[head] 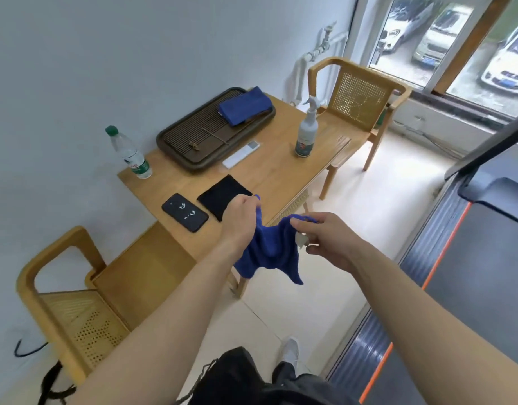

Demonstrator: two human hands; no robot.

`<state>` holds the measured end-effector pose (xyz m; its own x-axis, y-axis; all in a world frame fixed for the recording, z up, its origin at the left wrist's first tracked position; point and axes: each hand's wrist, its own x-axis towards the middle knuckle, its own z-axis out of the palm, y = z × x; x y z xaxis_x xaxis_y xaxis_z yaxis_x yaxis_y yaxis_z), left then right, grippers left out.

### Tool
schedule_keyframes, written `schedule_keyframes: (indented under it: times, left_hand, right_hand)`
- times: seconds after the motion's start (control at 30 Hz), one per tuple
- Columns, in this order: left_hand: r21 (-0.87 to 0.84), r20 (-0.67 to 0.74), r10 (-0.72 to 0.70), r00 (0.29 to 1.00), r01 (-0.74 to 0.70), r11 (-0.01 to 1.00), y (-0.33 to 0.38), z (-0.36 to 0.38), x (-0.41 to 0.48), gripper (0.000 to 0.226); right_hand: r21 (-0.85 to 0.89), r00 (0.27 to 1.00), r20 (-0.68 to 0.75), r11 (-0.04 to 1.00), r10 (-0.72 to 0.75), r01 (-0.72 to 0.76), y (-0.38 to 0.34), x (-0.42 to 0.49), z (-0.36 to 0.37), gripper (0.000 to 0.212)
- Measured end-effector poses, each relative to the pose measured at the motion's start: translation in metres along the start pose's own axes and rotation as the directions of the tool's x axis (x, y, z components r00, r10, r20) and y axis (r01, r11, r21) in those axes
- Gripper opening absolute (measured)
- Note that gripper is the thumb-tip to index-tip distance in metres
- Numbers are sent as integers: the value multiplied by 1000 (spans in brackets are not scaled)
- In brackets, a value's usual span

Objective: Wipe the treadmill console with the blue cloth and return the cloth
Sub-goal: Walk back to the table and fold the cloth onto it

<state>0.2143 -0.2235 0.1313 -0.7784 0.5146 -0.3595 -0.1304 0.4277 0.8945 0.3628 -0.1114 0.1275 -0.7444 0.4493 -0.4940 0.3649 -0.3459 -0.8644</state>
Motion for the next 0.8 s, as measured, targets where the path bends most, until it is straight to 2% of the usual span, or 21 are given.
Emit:
schedule_keyframes:
  times: [0.17, 0.27, 0.37, 0.43, 0.53, 0.6, 0.67, 0.7, 0.77, 0.8]
  left_hand:
    - [25, 99, 177, 979, -180, 983, 32, 58, 13, 10]
    - [10, 95, 252, 963, -254, 967, 41, 74, 36, 2]
    - [95, 114, 342, 933, -353, 931, 45, 86, 64, 14]
    - [158, 156, 414, 897, -437, 886, 48, 94, 86, 19]
    - [289, 207, 545, 813, -583, 759, 56, 103, 118, 13]
    - [324, 219, 584, 782, -623, 712, 65, 105, 137, 15]
    - [272, 232, 534, 813, -581, 767, 76, 103, 156, 19]
    - [207, 239, 467, 851, -515, 832, 81, 100, 167, 23]
    - [2, 263, 300, 917, -311, 950, 92, 90, 189, 27]
    - [-85, 265, 235, 935, -220, 972, 96, 84, 201, 26]
  right_hand:
    - [132, 999, -34, 991, -12, 16, -33, 30, -32, 15]
    - [175, 993, -119, 984, 0, 22, -44, 56, -52, 17]
    - [207, 986, -169, 978, 11, 25, -53, 84, -70, 16]
    - [164, 985, -171, 986, 11, 17, -61, 103, -82, 15]
    - [174, 987, -155, 985, 43, -16, -81, 137, -94, 15]
    - [184, 991, -120, 982, 64, -41, -99, 160, -103, 17]
    - [23, 999, -33, 1000, 13, -13, -117, 181, -112, 18]
    - [-82, 999, 28, 996, -20, 23, -125, 192, -115, 18]
    - [-200, 988, 139, 976, -60, 87, -139, 216, -122, 19]
    - [-232, 981, 185, 967, -65, 108, -148, 228, -125, 18]
